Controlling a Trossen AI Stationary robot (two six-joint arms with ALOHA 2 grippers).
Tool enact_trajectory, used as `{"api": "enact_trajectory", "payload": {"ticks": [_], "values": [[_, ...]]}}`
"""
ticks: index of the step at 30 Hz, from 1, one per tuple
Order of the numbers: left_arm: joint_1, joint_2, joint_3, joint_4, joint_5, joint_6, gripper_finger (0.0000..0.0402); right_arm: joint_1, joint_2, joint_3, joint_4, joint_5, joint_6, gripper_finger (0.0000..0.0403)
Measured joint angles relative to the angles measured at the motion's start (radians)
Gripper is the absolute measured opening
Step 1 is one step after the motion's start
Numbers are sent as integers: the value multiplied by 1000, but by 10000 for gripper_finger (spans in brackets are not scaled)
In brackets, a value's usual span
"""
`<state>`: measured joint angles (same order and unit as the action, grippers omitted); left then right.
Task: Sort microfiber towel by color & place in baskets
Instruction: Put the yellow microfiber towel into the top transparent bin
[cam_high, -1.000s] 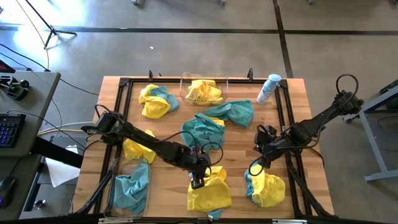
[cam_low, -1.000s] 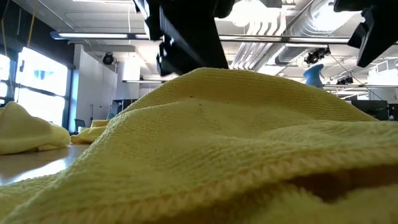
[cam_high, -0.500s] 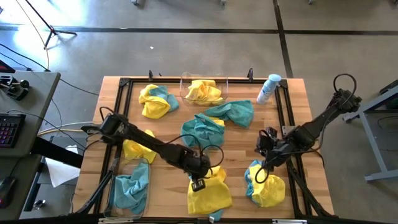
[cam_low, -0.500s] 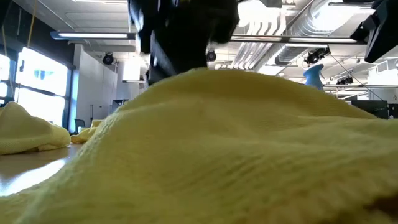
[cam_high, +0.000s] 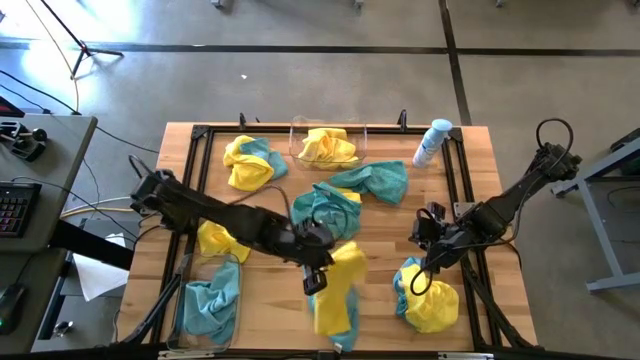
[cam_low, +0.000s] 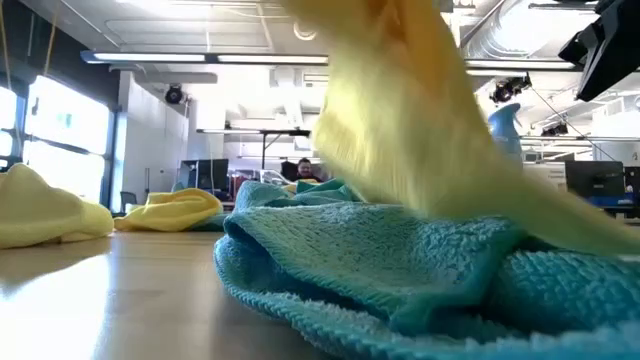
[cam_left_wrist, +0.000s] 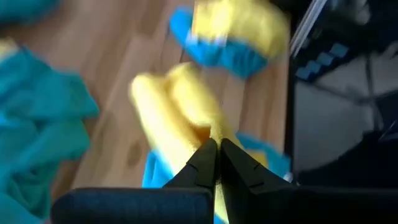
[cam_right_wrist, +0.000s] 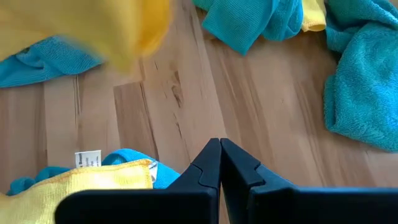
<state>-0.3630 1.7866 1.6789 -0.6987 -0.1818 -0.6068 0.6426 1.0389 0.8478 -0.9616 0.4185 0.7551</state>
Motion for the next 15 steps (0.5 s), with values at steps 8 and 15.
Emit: {"api": "enact_trajectory", "payload": {"ticks": [8, 15], "values": [[11, -127, 20, 1, -218, -100, 0, 0, 0, -48, 48, 0, -4, 0], [88, -193, 20, 15, -359, -166, 0, 0, 0, -218, 320, -56, 55, 0]]}}
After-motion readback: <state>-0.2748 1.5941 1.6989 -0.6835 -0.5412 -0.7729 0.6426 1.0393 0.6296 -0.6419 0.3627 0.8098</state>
